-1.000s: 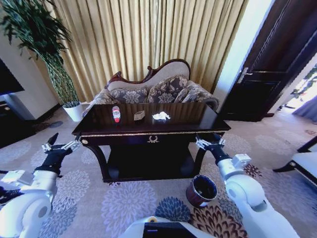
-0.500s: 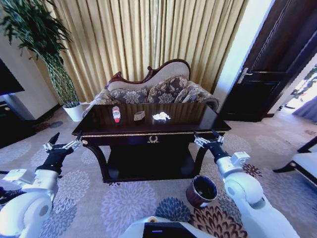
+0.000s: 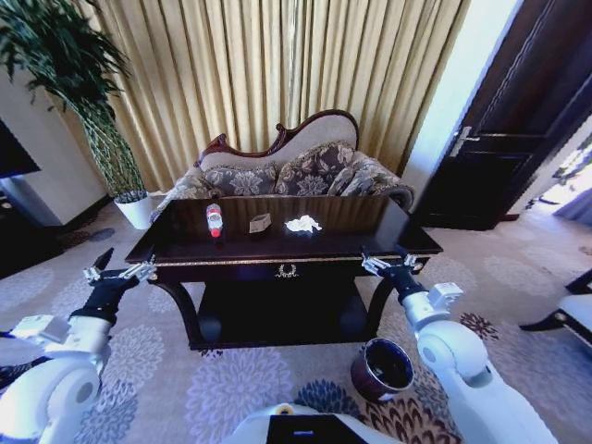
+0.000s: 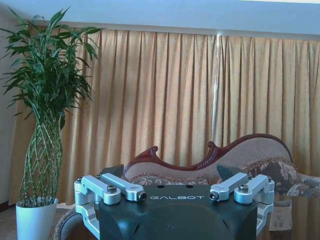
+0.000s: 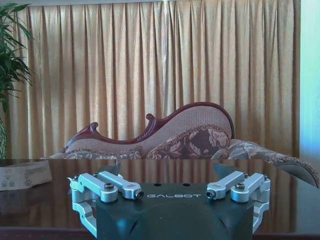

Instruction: Move to the front of the table and place the trash on the table into the trash bin.

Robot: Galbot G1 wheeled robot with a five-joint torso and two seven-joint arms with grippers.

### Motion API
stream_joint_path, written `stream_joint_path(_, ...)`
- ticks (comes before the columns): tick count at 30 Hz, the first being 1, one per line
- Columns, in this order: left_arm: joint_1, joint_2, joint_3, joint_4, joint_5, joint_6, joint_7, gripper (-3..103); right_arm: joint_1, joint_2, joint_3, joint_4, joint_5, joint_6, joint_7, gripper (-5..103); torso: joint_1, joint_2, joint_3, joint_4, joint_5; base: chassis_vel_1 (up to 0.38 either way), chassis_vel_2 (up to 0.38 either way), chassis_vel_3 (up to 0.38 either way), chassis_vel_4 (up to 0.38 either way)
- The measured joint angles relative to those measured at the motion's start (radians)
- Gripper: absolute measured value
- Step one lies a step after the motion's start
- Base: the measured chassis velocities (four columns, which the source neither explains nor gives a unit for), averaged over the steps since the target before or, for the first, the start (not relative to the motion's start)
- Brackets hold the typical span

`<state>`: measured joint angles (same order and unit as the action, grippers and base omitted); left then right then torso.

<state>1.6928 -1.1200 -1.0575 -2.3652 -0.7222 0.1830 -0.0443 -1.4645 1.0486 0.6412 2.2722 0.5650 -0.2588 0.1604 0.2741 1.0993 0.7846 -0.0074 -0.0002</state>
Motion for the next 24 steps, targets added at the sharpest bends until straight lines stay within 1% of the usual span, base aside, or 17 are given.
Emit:
stream_joint_path(22, -0.001, -0.004, 0.005, -0.004, 0.005, -0.004, 0.0, 100, -0.004, -0.006, -0.012, -0.001, -0.002, 0.001, -0.008, 100, 0.0, 0.0, 0.0, 0.0, 0.0, -0.083, 0.085, 0.086, -0.09)
stream_joint_path(24, 0.0, -0.004, 0.005, -0.005, 0.005, -0.004, 0.0, 100, -0.004, -0.007, -0.017, 0.006, -0.002, -0.007, -0.003, 100, 0.0, 0.0, 0.0, 0.0, -0.0001, -0.068, 0.056, 0.071, -0.061)
